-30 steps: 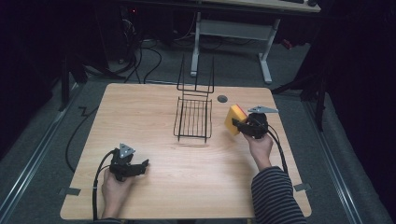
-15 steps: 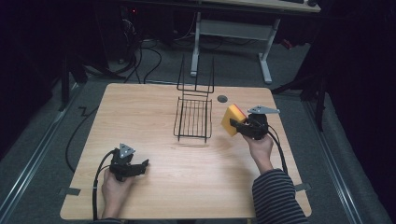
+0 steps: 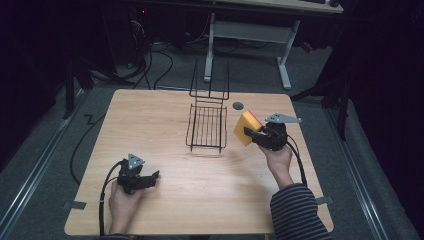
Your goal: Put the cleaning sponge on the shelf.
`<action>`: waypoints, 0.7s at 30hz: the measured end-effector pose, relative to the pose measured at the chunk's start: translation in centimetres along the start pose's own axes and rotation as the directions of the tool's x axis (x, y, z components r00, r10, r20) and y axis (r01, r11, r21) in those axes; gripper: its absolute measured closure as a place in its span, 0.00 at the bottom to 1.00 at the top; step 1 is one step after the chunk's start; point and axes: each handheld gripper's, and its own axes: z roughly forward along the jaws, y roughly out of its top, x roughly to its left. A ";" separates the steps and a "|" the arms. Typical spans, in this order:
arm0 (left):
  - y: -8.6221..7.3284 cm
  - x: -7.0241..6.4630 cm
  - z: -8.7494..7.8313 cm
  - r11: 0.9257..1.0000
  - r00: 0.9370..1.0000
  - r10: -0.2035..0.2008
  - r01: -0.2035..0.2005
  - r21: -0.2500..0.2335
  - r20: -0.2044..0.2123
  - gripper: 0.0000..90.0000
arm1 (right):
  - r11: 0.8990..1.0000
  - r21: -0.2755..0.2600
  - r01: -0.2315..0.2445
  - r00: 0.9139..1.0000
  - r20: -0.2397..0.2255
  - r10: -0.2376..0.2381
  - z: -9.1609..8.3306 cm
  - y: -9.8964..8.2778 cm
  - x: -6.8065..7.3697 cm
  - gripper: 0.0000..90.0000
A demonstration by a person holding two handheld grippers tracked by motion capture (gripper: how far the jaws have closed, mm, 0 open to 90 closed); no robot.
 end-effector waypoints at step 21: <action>0.0 0.0 0.0 1.000 1.000 0.000 0.000 0.000 0.000 0.23 | 0.999 -0.024 0.028 0.998 -0.046 -0.029 -0.3 1.6 1.9 0.68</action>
